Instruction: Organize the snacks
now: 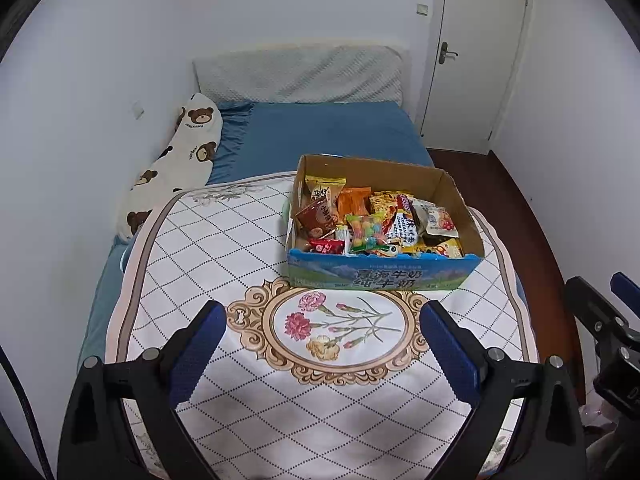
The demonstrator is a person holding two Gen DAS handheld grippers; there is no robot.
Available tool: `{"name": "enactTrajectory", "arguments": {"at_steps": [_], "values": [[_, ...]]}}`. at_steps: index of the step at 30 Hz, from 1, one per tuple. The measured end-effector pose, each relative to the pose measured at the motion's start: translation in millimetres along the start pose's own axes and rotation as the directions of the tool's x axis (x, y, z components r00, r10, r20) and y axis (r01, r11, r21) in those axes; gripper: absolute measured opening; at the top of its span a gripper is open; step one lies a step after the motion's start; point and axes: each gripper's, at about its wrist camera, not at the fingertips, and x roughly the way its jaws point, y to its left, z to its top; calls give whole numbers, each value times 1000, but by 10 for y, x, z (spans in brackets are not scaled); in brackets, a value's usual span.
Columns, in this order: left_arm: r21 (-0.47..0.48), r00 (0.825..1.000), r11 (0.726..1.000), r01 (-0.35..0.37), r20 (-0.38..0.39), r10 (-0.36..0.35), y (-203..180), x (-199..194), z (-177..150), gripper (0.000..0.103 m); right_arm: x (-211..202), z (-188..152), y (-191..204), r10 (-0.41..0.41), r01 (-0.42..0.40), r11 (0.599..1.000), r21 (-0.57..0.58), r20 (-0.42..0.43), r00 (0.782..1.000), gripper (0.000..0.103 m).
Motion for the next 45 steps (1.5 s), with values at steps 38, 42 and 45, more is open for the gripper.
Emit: {"name": "enactTrajectory", "arguments": {"at_steps": [38, 42, 45], "values": [[44, 998, 998, -45, -31, 47, -338, 1023, 403, 99, 1238, 248, -227, -83, 84, 996, 18, -35, 996, 103], [43, 999, 998, -44, -25, 45, -353, 1012, 404, 99, 1220, 255, -238, -86, 86, 996, 15, -33, 996, 103], [41, 999, 998, -45, -21, 46, -360, 1002, 404, 99, 1215, 257, -239, -88, 89, 996, 13, -34, 996, 103]]}}
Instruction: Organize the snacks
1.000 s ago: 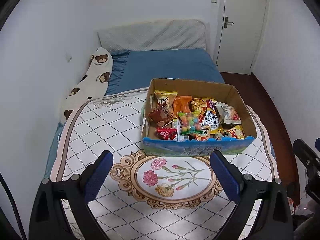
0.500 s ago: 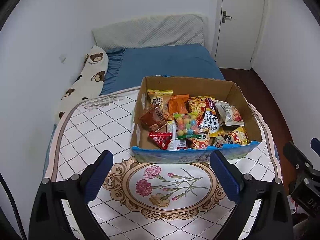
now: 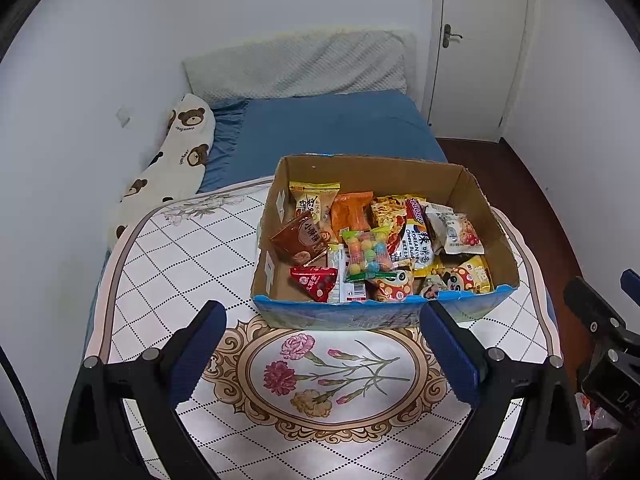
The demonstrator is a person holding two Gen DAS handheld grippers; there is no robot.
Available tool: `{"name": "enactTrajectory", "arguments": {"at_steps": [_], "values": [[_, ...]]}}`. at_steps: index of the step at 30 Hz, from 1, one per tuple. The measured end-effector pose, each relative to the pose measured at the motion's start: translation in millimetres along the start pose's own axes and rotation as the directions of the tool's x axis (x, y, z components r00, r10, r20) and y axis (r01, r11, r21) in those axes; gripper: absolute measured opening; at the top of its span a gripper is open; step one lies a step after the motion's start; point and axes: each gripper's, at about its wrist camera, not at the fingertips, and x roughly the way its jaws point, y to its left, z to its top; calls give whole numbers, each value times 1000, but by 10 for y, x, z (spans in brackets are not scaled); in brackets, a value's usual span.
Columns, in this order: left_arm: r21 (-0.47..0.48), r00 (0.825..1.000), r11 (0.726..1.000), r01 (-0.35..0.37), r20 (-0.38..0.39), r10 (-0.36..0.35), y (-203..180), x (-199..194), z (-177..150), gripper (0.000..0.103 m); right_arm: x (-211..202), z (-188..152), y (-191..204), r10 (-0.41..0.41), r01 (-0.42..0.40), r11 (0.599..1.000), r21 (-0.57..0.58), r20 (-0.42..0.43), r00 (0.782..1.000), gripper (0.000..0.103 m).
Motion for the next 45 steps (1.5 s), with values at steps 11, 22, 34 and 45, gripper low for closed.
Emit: {"name": "enactTrajectory", "arguments": {"at_steps": [11, 22, 34, 45], "values": [[0, 1000, 1000, 2, 8, -2, -18, -47, 11, 99, -31, 7, -63, -6, 6, 1000, -2, 2, 1000, 103], [4, 1000, 1000, 7, 14, -7, -38, -89, 21, 99, -41, -13, -126, -9, 9, 1000, 7, 0, 1000, 103], [12, 1000, 1000, 14, 6, -14, -75, -82, -17, 99, -51, -35, -142, -14, 14, 1000, 2, -9, 1000, 103], [18, 1000, 1000, 14, 16, -14, -94, -92, -23, 103, -42, -54, -139, -17, 17, 1000, 3, -14, 1000, 103]]}}
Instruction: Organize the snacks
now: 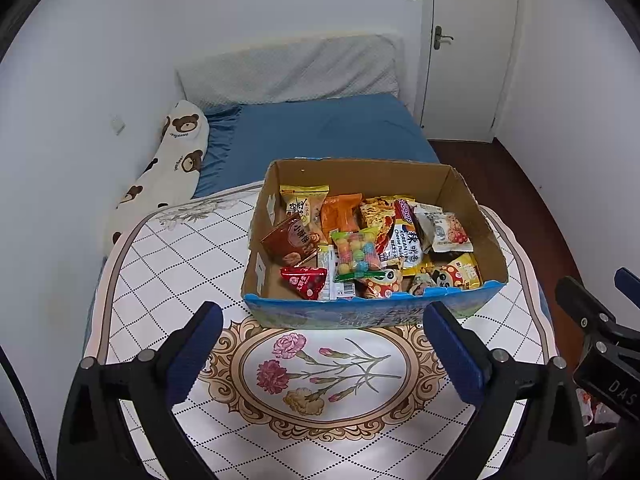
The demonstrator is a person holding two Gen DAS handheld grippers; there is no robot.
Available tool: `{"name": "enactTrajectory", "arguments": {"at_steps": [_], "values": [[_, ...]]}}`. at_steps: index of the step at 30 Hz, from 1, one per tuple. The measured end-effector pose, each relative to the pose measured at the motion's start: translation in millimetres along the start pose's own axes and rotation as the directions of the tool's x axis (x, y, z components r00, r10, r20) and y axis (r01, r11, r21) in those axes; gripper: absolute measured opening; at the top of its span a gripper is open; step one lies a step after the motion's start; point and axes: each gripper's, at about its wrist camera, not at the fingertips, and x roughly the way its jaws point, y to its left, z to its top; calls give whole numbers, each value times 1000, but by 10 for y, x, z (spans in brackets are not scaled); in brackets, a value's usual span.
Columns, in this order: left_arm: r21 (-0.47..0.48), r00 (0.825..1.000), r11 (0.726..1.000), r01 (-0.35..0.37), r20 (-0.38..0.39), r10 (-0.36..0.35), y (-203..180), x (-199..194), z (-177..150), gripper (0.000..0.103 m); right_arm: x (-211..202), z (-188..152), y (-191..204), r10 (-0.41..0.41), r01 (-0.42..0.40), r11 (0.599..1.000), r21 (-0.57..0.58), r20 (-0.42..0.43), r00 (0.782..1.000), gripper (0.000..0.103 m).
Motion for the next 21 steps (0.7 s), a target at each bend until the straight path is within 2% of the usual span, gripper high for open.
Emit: {"name": "enactTrajectory", "arguments": {"at_steps": [21], "values": [[-16, 1000, 1000, -2, 20, 2, 53, -47, 24, 103, -33, 23, 5, -3, 3, 1000, 10, 7, 1000, 103]]}}
